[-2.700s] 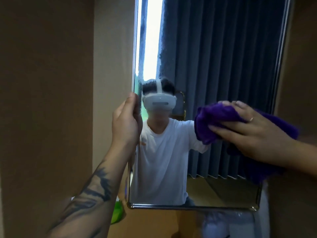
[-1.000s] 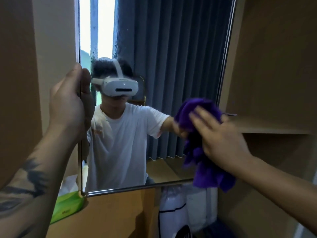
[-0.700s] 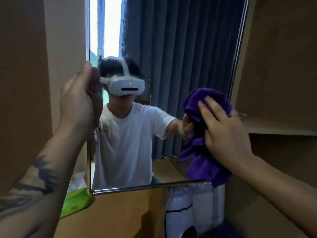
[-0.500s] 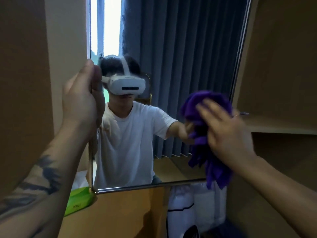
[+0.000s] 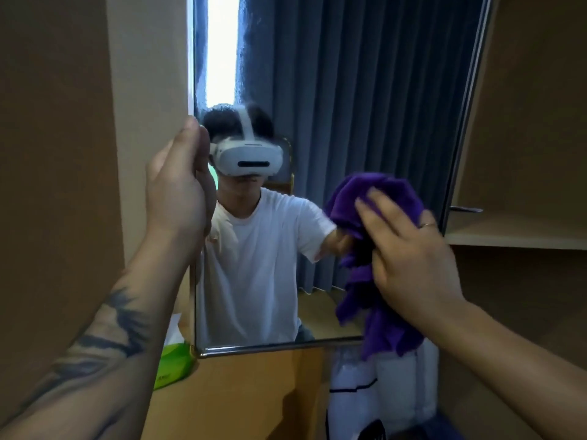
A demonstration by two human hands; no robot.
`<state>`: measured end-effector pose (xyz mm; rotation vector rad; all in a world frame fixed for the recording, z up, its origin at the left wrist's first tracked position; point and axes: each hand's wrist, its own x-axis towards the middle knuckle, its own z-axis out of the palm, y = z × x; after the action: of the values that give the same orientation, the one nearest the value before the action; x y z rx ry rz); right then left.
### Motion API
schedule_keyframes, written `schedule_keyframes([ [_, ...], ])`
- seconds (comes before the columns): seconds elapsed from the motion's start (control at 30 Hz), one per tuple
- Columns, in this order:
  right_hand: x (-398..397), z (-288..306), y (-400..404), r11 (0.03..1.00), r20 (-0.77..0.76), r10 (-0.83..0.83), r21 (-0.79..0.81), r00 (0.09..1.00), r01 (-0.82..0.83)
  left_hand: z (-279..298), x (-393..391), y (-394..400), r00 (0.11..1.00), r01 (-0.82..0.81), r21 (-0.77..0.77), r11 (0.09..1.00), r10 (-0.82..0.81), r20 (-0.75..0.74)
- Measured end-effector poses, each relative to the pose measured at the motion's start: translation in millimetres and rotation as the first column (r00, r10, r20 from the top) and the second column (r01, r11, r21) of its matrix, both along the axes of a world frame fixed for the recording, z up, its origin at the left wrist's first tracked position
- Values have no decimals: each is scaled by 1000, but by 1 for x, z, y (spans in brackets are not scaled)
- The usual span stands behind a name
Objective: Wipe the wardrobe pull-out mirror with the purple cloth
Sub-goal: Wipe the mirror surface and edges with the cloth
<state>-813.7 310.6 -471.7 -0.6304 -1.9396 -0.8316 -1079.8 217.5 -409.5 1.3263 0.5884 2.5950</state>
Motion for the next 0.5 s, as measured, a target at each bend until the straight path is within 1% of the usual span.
schedule_keyframes([
  [0.03, -2, -10, -4, 997, 142, 34, 60, 989, -43, 0, 1, -1, 1000, -6, 4, 1000, 6, -3],
  [0.07, -2, -16, -7, 992, 274, 52, 94, 960, -81, 0, 1, -2, 1000, 10, 10, 1000, -10, 0],
  [0.1, 0, -14, -5, 988, 339, 57, 116, 939, -102, 0, 1, -2, 1000, 20, 16, 1000, -20, -3],
  [0.13, 3, -7, -1, 987, 324, 52, 128, 945, -98, -1, 1, -3, 1000, 9, 11, 1000, -9, -19],
  [0.17, 4, 3, 3, 991, 239, 43, 113, 970, -72, -1, 1, -4, 999, -17, 2, 1000, 17, -39],
  [0.2, 6, 15, 7, 997, 107, 27, 72, 994, -35, -2, 1, -4, 997, -39, -5, 999, 38, -60],
  [0.23, 6, 25, 10, 1000, -25, 3, 16, 1000, -3, -3, 1, -4, 996, -49, -9, 999, 48, -72],
  [0.27, 5, 31, 10, 999, -117, -30, -41, 993, 26, -3, 0, -4, 996, -55, -11, 998, 54, -76],
  [0.3, 0, 31, 7, 996, -153, -67, -65, 986, 57, -3, 0, -4, 995, -59, -12, 998, 58, -78],
  [0.33, -7, 26, 2, 995, -132, -83, -57, 988, 76, -2, 0, -4, 995, -57, -10, 998, 56, -79],
  [0.37, -13, 17, -3, 998, -60, -63, -24, 996, 62, -2, 0, -3, 996, -46, -6, 999, 45, -80],
  [0.4, -17, 5, -8, 999, 50, -20, 26, 999, 18, -2, -1, -2, 997, -30, 1, 1000, 30, -76],
  [0.47, -17, -11, -13, 990, 303, 41, 113, 952, -79, -2, -2, -1, 997, -11, 18, 1000, 12, -73],
  [0.5, -15, -7, -12, 984, 358, 33, 150, 933, -93, -3, -3, -1, 997, -17, 15, 1000, 19, -78],
])
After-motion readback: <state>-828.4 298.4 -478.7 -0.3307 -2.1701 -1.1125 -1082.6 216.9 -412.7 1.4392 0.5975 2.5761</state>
